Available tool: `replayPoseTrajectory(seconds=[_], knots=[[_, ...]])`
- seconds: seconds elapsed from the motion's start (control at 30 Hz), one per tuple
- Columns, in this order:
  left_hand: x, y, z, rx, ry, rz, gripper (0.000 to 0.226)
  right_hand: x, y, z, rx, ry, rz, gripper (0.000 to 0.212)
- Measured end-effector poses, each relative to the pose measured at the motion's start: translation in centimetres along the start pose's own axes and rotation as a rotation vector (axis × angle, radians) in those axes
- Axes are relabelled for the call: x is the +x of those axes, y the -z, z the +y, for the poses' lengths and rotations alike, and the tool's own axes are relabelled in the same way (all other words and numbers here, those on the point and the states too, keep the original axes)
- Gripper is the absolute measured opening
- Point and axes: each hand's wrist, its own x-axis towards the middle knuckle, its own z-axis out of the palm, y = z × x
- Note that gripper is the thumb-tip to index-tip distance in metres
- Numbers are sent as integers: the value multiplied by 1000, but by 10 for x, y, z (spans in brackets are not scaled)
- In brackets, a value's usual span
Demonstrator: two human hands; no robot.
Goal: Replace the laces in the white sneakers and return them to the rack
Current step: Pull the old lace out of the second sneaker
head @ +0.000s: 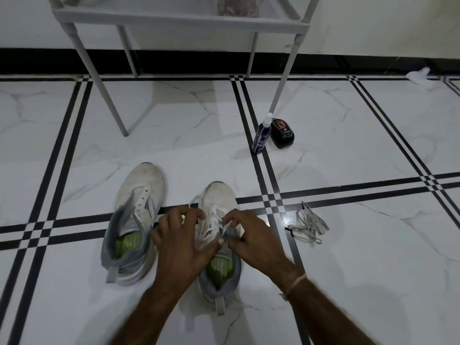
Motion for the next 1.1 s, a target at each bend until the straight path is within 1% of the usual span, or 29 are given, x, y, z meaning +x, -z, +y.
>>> replayPoseTrajectory(seconds=[0.07,0.1,0.13,0.2,0.23,0.27,0.3,0.37,0.4,0.43,0.47,0.53,0.57,0.6,0.67,0.8,0.83,0.87,0.93,0.97,1.0,1.03,1.07,1.1], knots=[[3,4,-6,-134,-49,-33,27,3,0,1,-66,36,-29,30],[4,5,-7,-226,-35,-85,21,5,0,-1,-104,50,-38,28],[3,4,-8,-294,-8,-116,20,6,-2,-3,-155,66,-53,25],[0,1,-7,-349,35,-105,21,13,-5,-9,-277,124,-81,17],[-3,-1,-6,-371,57,-93,20,16,-8,-9,-263,147,-94,12],[-5,-3,-5,-399,81,-80,18,17,-10,-6,-150,134,-104,10],[-7,-4,-5,-421,107,-60,16,18,-9,-1,63,75,-106,9],[-9,-4,-7,-435,149,-34,16,13,-4,5,647,-156,-65,13],[-9,-4,-7,-436,157,-41,16,8,-4,9,840,-263,-48,13],[-11,-4,-6,-430,163,-50,16,3,-5,12,922,-313,-37,13],[-12,-4,-6,-419,169,-54,16,1,-6,14,858,-299,-41,14],[-13,-4,-4,-408,203,-42,16,3,-10,17,516,-102,-69,16],[-12,-3,-4,-403,219,-40,17,6,-13,16,384,-15,-89,18],[-12,-2,-3,-398,228,-43,18,9,-16,14,326,26,-92,20],[-11,-2,-2,-407,241,-60,21,13,-19,10,344,24,-50,18],[-14,-5,-3,-454,255,-76,36,12,-30,13,331,39,94,18],[-15,-7,-4,-465,258,-82,37,9,-32,12,380,-8,109,21],[-15,-8,-6,-469,258,-92,36,7,-31,12,505,-74,119,25],[-15,-9,-7,-453,242,-107,31,5,-19,6,946,-325,132,32],[-14,-8,-6,-434,228,-109,30,4,-12,6,1088,-414,133,33],[-14,-7,-5,-410,216,-108,28,2,-5,8,1132,-428,116,31],[-13,-7,-4,-384,205,-105,28,2,1,11,1006,-365,89,28],[-12,-8,-3,-359,194,-103,27,3,4,15,760,-239,41,23],[-12,-9,-2,-335,185,-101,26,5,3,19,440,-113,-15,19]])
